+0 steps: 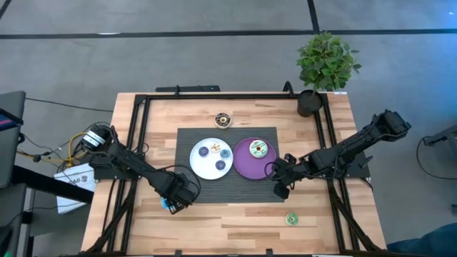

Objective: Pick & Place donuts
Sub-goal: Put the large blue donut on the violet plate

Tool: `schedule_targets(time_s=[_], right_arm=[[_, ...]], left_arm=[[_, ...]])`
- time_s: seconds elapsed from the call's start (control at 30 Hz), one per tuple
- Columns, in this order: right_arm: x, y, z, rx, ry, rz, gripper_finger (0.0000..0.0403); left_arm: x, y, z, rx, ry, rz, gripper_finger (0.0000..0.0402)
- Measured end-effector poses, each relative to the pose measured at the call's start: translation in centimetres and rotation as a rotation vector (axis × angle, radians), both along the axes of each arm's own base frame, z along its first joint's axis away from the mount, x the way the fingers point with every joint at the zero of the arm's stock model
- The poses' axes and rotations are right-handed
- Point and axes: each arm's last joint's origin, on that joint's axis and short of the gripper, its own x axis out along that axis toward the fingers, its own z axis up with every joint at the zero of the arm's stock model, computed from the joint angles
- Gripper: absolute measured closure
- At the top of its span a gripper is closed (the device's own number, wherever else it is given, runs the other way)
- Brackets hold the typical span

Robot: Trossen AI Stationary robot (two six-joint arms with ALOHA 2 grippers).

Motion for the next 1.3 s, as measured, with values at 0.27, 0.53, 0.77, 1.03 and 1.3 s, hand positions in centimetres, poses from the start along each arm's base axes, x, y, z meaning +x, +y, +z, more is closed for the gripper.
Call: schedule_targets(time_s=[0.27, 0.53, 0.77, 1.03, 1.3], right_arm=[[0.1, -0.3, 0.0, 0.000, 0.000, -0.012, 0.0402], [0.2, -0.4, 0.0, 0.000, 0.000, -0.019, 0.0402], [0.2, -0.4, 0.0, 0.000, 0.000, -0.019, 0.0402], [0.2, -0.4, 0.0, 0.000, 0.000, -0.018, 0.0402], [0.2, -0.4, 0.0, 0.001, 0.000, -0.018, 0.0402]], left_arm=[[0.1, 0.0, -0.3, 0.030, -0.019, -0.012, 0.0220], [-0.5, 0.2, -2.0, -0.037, -0.014, 0.046, 0.0220], [-0.4, 0.2, -2.0, -0.031, -0.030, 0.052, 0.0220], [-0.4, 0.2, -2.0, -0.030, -0.031, 0.055, 0.0220], [-0.4, 0.2, -2.0, -0.034, -0.028, 0.060, 0.0222]])
